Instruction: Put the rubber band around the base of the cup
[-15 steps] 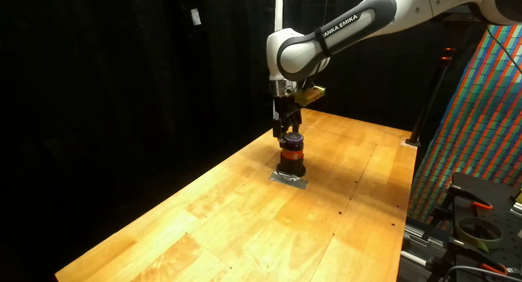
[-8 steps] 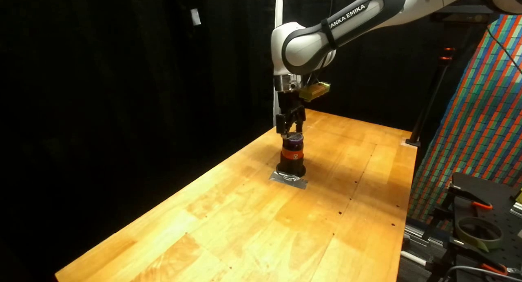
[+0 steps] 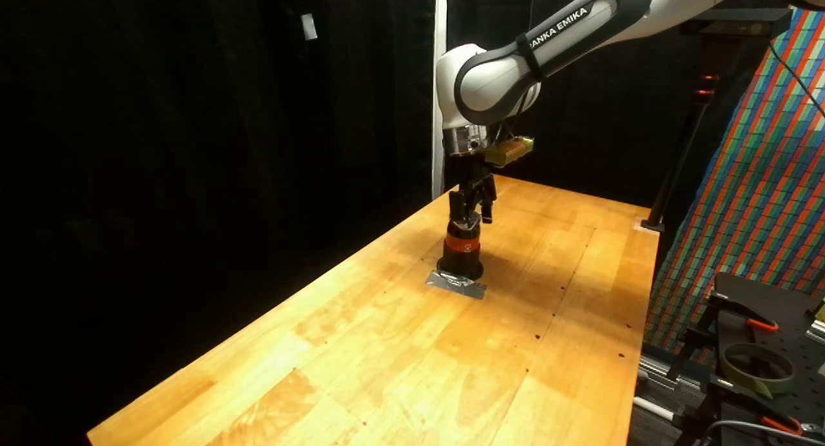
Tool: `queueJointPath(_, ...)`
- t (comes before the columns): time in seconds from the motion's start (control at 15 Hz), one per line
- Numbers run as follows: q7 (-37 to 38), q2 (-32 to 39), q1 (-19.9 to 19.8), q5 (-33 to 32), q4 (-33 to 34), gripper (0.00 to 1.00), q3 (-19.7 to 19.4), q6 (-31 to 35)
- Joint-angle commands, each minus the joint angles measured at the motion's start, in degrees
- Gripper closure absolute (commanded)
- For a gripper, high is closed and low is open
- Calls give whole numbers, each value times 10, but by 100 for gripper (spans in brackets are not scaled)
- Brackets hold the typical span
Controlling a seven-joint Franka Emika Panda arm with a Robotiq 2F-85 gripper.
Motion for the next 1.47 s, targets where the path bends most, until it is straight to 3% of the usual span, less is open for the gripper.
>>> queueJointPath(0.0, -4, -9, 4, 3, -31, 0, 2, 22)
queueJointPath(0.6, 31, -40, 11, -1, -101, 0, -7, 120)
queueJointPath(1.07, 29, -112, 1, 1, -189, 0, -10, 138)
queueJointPath(1.13, 29, -118, 0, 2, -199, 25, -9, 154)
queueJointPath(1.2, 29, -125, 0, 2, -211, 28, -9, 173)
queueJointPath(1.4, 33, -140, 2, 1, -251, 51, -10, 266)
